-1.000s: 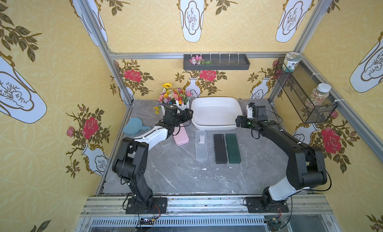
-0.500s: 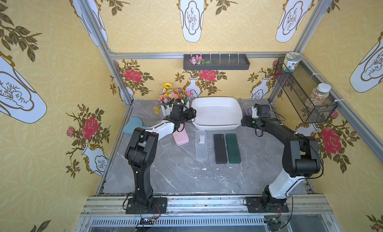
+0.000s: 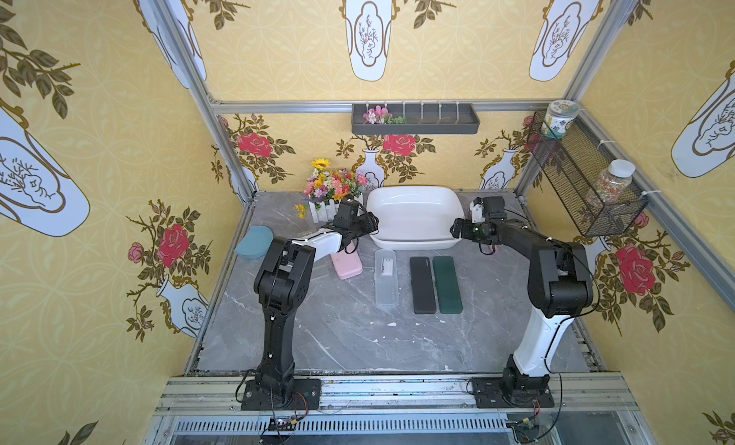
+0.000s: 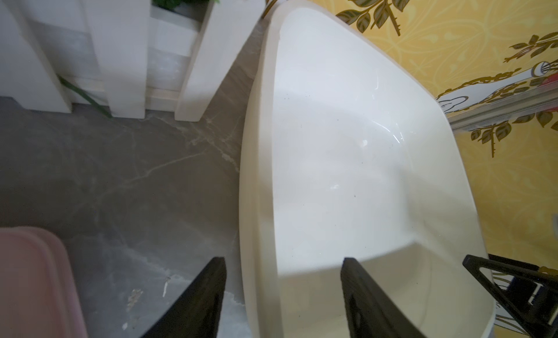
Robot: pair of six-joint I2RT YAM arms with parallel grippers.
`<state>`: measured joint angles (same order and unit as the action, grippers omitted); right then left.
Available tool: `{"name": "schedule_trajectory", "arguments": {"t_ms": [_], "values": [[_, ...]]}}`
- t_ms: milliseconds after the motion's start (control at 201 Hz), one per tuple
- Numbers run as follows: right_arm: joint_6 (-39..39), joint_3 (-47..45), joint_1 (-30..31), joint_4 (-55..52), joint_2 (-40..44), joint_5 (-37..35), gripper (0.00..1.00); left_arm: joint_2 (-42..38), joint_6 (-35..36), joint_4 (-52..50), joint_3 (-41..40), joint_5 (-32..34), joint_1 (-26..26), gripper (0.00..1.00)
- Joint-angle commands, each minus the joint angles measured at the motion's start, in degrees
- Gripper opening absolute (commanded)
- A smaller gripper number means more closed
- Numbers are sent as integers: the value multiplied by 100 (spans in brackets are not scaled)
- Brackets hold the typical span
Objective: Put the pencil case into the storage box
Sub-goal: Adjust the storage box at the center of the board.
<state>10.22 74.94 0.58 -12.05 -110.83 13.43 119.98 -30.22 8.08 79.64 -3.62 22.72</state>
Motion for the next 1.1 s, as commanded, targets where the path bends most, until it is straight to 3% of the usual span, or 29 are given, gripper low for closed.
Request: {"name": "schedule_trajectory", "arguments": {"t_ms": [0, 65, 259, 468, 1090], "values": [[-96, 41, 166, -68, -26, 123, 97, 36, 26, 36, -126, -104, 58, 65], [-132, 56, 277, -170, -35, 171, 97, -42, -35, 117, -309, -111, 83, 64], [-165, -133, 478, -168, 56, 107, 97, -99, -116, 335, -587, -347, 88, 44], [-160, -273, 557, -227, 168, 109, 97, -72, -255, 348, -642, -568, 83, 32], [-169, -467, 655, -597, 594, 98, 97, -777, -354, 317, -1226, -852, 154, 28]]}}
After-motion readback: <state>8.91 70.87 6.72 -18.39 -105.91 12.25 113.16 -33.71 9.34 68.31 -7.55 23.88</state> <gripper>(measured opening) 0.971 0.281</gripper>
